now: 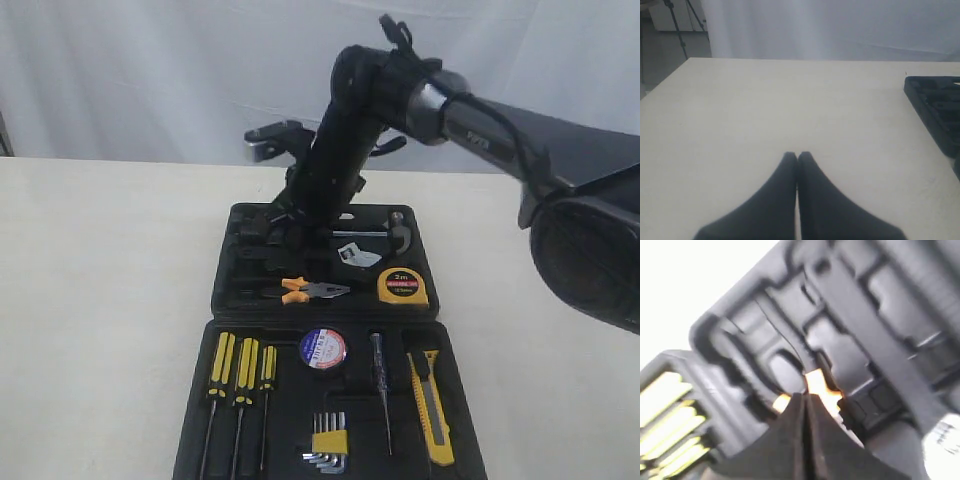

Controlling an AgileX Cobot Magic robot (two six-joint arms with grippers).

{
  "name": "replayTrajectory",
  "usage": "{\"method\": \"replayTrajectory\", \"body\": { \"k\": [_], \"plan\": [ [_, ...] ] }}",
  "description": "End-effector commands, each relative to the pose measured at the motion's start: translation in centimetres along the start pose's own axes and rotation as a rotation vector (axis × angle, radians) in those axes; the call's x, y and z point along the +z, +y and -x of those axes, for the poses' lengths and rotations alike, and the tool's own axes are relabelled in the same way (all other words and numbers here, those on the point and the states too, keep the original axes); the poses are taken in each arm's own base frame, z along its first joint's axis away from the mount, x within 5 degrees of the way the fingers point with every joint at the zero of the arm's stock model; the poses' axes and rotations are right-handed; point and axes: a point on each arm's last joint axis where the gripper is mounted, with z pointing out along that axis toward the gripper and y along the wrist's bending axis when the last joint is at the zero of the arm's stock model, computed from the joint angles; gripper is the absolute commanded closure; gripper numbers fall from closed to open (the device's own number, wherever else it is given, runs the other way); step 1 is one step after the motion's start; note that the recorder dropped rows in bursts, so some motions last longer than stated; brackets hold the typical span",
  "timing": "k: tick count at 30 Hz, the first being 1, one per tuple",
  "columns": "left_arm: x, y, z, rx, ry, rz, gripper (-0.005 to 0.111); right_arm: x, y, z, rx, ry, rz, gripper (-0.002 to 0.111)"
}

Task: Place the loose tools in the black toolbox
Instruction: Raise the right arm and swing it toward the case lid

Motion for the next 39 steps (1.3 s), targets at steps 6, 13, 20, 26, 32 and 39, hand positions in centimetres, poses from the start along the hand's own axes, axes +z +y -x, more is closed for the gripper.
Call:
{"method": "replayTrajectory", "body": {
  "k": [6,13,20,26,32,39],
  "plan": [
    [0.0,0.0,0.0,-0.005,-0.004,-0.005,0.107,-9.2,3.2,-1.1,0.008,-0.089,-0.052,0.109],
    [0.0,0.0,0.0,-0.005,-0.004,-0.005,0.107,-11.7,7.6,-6.2,-0.108,0.051,-0.145,0.109],
    [0.0,0.0,0.0,-0.005,-0.004,-0.005,0.107,-12.4,14.1,-12.4,-0.225,0.149,-0.083,0.109],
    [0.0,0.0,0.0,-0.005,-0.004,-0.005,0.107,-8.5,18.1,-17.3,-0.397,0.249,-0.121,0.109],
    [0.0,0.0,0.0,-0.005,-0.004,-0.005,0.107,-4.2,19.7,-20.2,-0.452,0.218,-0.178,0.109],
    [0.0,0.0,0.0,-0.005,-0.004,-0.005,0.107,-3.8,20.2,-20.3,-0.407,0.167,-0.172,0.109]
  ]
}}
